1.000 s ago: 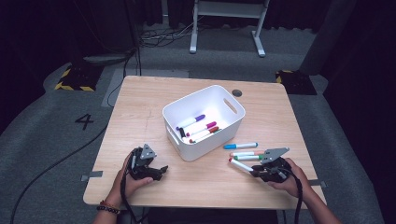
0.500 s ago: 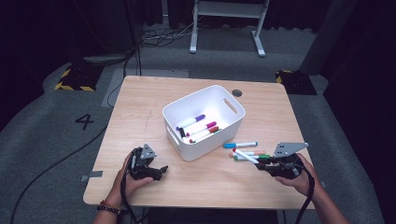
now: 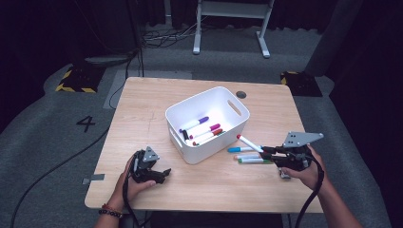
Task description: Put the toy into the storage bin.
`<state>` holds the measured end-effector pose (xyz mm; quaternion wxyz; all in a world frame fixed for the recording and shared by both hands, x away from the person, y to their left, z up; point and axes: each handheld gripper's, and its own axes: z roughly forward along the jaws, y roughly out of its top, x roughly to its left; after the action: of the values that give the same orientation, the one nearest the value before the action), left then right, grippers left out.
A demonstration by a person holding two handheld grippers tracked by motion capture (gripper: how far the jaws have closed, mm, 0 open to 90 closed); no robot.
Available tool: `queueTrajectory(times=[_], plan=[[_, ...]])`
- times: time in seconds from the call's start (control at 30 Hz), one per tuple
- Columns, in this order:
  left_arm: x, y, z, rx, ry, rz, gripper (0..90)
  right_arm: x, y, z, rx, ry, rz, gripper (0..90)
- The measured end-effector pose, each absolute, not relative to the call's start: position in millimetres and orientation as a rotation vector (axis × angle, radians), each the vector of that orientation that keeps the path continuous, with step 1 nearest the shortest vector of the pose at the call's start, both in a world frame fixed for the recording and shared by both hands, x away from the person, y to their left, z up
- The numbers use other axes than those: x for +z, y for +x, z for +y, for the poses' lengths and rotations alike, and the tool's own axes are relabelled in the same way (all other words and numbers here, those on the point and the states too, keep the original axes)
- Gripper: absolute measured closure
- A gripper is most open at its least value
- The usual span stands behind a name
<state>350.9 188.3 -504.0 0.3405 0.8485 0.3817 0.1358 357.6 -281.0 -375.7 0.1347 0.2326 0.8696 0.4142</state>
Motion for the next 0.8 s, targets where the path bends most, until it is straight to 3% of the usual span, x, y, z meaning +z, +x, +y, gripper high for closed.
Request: queueTrajectory(times=[0.8], plan=[[-504.1,350.9,188.3,0.354,2.208,0.993,14.9,-321.9,394.2,-229.7,1.252,0.62,2.455,75.0]])
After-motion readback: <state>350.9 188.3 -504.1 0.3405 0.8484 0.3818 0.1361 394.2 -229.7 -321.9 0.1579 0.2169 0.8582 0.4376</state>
